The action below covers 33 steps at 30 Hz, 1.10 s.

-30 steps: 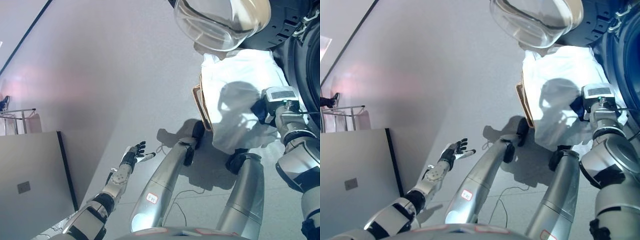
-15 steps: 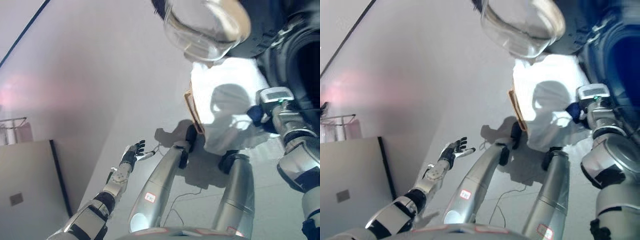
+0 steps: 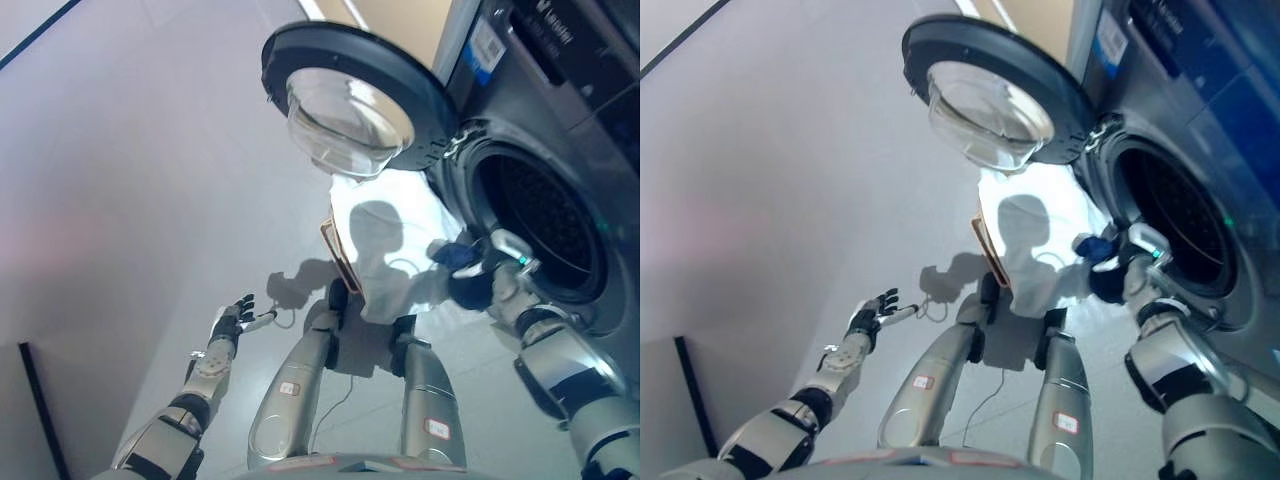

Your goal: Put the clothes in the basket into the washing machine.

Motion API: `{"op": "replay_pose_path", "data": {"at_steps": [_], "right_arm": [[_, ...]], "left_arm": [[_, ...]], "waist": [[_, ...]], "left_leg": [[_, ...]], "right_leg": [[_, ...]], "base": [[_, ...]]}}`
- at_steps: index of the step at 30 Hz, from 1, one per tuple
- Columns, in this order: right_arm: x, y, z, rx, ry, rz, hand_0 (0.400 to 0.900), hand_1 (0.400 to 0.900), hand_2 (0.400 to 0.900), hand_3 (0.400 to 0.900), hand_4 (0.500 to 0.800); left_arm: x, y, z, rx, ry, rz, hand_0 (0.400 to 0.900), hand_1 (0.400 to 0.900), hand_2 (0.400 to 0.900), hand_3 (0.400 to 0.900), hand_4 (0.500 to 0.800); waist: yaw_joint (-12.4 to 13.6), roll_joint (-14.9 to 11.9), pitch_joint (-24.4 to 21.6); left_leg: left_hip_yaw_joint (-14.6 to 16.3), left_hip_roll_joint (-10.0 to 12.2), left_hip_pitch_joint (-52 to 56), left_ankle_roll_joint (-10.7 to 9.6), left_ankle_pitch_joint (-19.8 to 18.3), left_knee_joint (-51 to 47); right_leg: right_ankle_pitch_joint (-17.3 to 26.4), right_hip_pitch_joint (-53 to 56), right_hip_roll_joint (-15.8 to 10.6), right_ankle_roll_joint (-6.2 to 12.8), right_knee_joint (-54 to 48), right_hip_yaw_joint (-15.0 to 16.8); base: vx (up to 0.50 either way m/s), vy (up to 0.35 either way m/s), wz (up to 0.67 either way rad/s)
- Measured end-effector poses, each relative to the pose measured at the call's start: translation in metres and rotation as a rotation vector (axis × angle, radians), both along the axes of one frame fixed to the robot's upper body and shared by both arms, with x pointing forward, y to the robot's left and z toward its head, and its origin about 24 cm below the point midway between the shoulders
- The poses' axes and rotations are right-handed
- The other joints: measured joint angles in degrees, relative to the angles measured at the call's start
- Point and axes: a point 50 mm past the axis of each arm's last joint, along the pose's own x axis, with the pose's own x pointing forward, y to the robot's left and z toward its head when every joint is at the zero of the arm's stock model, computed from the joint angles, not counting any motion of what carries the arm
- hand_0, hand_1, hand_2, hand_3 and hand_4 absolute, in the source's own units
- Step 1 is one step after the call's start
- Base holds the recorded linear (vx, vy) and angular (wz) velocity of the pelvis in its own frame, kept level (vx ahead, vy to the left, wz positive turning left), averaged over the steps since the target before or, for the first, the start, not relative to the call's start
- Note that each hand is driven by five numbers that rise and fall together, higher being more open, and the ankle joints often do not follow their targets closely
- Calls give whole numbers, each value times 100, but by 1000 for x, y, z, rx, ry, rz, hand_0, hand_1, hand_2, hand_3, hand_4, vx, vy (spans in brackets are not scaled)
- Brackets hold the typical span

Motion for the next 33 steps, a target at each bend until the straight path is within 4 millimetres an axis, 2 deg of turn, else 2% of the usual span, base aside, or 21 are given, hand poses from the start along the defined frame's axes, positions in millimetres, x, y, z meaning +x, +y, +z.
{"op": "replay_pose_path", "data": {"at_steps": [1,3,6,7,8,10,11,12,13,16,18,19,20,21,22,24,25,27,30,33], "right_arm": [[-10,8,-16,137,-28,-70,400,400,400,400,500],[-14,27,-31,446,-129,-244,400,400,400,400,500],[-11,26,-28,766,-299,-492,400,400,400,400,500],[-4,21,-17,843,-386,-550,400,400,400,400,500],[15,21,8,965,-485,-629,400,400,400,400,500],[45,9,71,1012,-754,-590,400,400,400,400,500],[54,-1,103,1077,-900,-553,400,400,400,400,500],[58,-4,123,1130,-996,-543,400,400,400,400,500],[57,-12,131,1157,-1049,-586,400,400,400,400,500],[50,-15,112,1392,-1113,-795,400,400,400,400,500],[45,-21,107,1416,-1139,-853,400,400,400,400,500],[47,-25,115,1471,-1170,-906,400,400,400,400,500],[48,-30,128,1503,-1217,-923,400,400,400,400,500],[48,-37,140,1488,-1255,-901,400,400,400,400,500],[44,-45,143,1467,-1276,-896,400,400,400,400,500],[32,-52,122,1389,-1289,-881,400,400,400,400,500],[27,-57,120,1383,-1324,-867,400,400,400,400,500],[22,-61,113,1442,-1350,-968,400,400,400,400,500],[16,-71,120,1398,-1391,-1008,400,400,400,400,500],[13,-84,143,1308,-1435,-975,400,400,400,400,500]], "left_arm": [[-2,2,-1,4,4,9,900,900,900,900,800],[-7,5,-4,14,20,23,900,900,900,900,800],[-7,4,-3,13,5,21,900,900,900,900,800],[-6,5,-3,17,-1,22,900,900,900,900,800],[-10,10,-3,27,-2,23,900,900,900,900,800],[-9,13,-2,39,-13,45,900,900,900,900,800],[-9,12,-2,31,-20,46,900,900,900,900,800],[-13,10,-3,21,-23,45,900,900,900,900,800],[-18,7,-6,10,-24,43,900,900,900,900,800],[-23,2,-10,10,7,3,900,900,900,900,800],[-26,-6,-13,-8,13,-11,900,900,900,900,800],[-27,-8,-14,-16,15,-15,900,900,900,900,800],[-28,-11,-15,-20,18,-16,900,900,900,900,800],[-28,-12,-16,-23,19,-16,900,900,900,900,800],[-28,-13,-15,-23,15,-23,900,900,900,900,800],[-28,-16,-13,-39,-6,-33,900,900,900,900,800],[-29,-19,-12,-51,-15,-44,900,900,900,900,800],[-29,-25,-13,-72,-17,-64,900,900,900,900,800],[-30,-28,-13,-80,-17,-72,900,900,900,900,800],[-31,-29,-13,-83,-27,-76,900,900,900,900,800]], "waist": [[-38,0,2],[-116,15,10],[-130,102,61],[-122,125,71],[-185,134,64],[-109,164,81],[-48,211,96],[11,250,101],[43,259,97],[164,412,105],[250,657,69],[255,811,63],[280,954,61],[327,1050,16],[370,1090,-15],[464,1120,-46],[462,1134,-56],[482,1213,-114],[474,1319,-199],[493,1378,-244]], "left_leg": [[0,5,81,-5,8,-77],[4,9,156,-1,14,-152],[27,7,233,20,41,-248],[39,3,255,29,45,-272],[29,-7,286,-6,63,-374],[146,2,310,53,126,-420],[147,-8,377,56,172,-493],[155,-27,422,48,176,-532],[138,-33,458,32,187,-591],[82,-44,429,12,215,-666],[58,-70,443,30,252,-704],[40,-93,452,21,246,-734],[43,-118,459,97,316,-754],[58,-136,460,111,326,-800],[55,-156,459,118,345,-813],[37,-187,481,119,350,-846],[19,-200,480,118,356,-852],[26,-243,435,128,378,-897],[27,-316,398,131,397,-908],[24,-365,325,111,388,-910]], "right_leg": [[0,73,6,0,-63,-2],[33,147,20,13,-172,3],[109,227,32,57,-304,48],[127,248,30,58,-321,62],[163,261,22,53,-362,53],[267,216,20,103,-477,173],[283,260,9,88,-500,166],[260,273,-16,106,-481,167],[252,292,-21,96,-486,165],[251,251,-37,90,-482,98],[260,272,-74,115,-473,56],[252,273,-102,125,-476,48],[251,260,-118,136,-440,58],[241,223,-138,150,-436,82],[238,196,-161,155,-384,84],[130,146,-216,201,-274,67],[107,127,-227,205,-227,61],[43,-8,-286,217,-65,77],[-55,-154,-375,232,175,106],[-175,-311,-443,207,353,117]], "base": [[44,32,-6],[32,47,-8],[24,61,-11],[-4,77,-18],[26,75,-15],[57,68,4],[63,81,16],[59,106,10],[27,68,3],[52,63,4],[34,55,0],[20,59,-8],[17,39,-4],[47,14,5],[5,7,13],[-8,8,11],[12,15,10],[0,29,12],[6,28,12],[37,-3,6]]}}
